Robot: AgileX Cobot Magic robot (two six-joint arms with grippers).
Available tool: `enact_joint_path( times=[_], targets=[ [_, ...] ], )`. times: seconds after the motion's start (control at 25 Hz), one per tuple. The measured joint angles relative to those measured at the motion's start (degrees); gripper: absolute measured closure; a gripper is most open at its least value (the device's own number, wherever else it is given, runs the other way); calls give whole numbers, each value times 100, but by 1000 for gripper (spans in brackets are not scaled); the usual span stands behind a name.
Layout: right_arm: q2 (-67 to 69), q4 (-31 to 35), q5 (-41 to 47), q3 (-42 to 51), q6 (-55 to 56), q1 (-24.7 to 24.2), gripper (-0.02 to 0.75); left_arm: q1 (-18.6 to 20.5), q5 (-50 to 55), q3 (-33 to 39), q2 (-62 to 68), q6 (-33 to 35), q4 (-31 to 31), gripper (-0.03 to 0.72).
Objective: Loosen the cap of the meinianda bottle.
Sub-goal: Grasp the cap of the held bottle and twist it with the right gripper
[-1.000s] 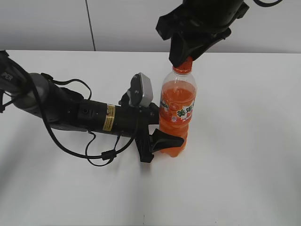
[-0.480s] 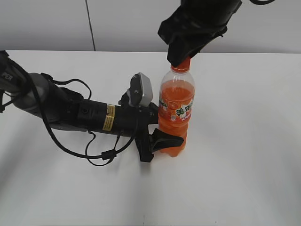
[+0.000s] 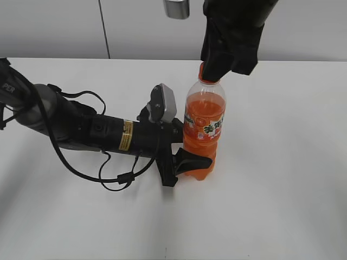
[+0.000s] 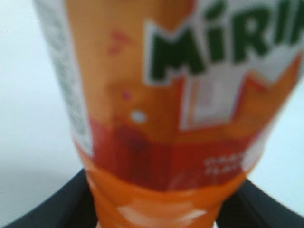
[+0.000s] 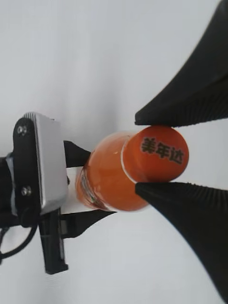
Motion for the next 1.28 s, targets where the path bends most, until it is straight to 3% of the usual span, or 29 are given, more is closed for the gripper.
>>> enact_joint_path(
  times=[0.4,0.76,0.84,1.08,1.28],
  targets=[
    [0,-20,21,0,-1721,0,469,0,0,-7,0,0,-5,279],
    [0,-37,21,0,-1463,2,459,0,0,-7,0,0,-5,279],
    [0,-37,21,0,-1138,2,430,0,0,-7,0,0,-5,279],
    [-233,96,11,19,-754,2,226,0,0,-7,0,0,-1,279],
    [-546,428,16,19,194,2,198,0,0,-7,0,0,-1,279]
  ],
)
